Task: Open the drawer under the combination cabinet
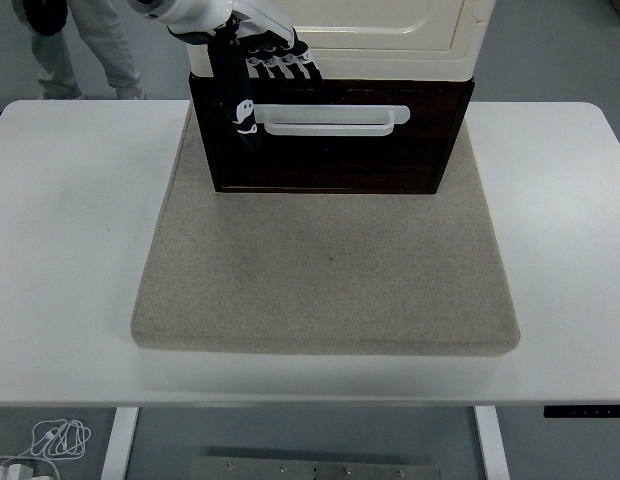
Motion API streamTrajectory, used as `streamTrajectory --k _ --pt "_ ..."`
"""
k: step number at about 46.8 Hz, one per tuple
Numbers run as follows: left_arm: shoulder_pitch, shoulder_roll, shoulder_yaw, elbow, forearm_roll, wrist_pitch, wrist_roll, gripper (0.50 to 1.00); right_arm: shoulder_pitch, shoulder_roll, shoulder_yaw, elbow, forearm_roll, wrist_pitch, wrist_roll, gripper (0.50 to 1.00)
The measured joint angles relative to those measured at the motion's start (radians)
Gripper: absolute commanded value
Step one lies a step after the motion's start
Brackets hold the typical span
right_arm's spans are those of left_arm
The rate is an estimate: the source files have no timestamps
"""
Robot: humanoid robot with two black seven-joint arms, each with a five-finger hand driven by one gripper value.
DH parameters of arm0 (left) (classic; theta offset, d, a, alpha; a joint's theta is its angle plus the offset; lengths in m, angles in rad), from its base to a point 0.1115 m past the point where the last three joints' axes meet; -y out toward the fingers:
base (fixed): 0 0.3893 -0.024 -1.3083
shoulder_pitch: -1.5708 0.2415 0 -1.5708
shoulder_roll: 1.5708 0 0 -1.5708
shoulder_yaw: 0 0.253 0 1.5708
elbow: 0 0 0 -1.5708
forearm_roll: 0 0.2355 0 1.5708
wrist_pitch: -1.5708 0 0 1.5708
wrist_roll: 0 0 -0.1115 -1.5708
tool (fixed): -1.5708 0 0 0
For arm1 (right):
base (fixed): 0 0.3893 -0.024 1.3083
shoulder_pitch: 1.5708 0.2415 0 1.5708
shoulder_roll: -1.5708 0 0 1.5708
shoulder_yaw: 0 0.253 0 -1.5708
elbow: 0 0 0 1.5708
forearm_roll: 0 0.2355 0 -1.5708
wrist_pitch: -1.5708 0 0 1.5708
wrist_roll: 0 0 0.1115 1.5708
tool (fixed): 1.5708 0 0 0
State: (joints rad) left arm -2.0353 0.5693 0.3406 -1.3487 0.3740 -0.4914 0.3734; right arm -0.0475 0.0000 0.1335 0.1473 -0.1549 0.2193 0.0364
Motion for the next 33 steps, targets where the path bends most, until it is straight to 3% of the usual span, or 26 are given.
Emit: streamTrajectory --k 15,22,33 --pt "0.028 -0.02 0.001 0.024 -0.003 0.011 0.025 1.0 0.0 0.0 0.0 0.0 0.0 0.0 0.0 0.926" --pt "0.064 -0.086 0.0 0.068 -0.004 0.036 0.038 1.0 0.0 0.0 0.0 0.0 0.0 0.0 0.0 0.926" --pt "0.092 -0.107 -0.004 0.12 -0.004 0.038 0.038 1.0 0.0 0.0 0.0 0.0 0.0 0.0 0.0 0.926"
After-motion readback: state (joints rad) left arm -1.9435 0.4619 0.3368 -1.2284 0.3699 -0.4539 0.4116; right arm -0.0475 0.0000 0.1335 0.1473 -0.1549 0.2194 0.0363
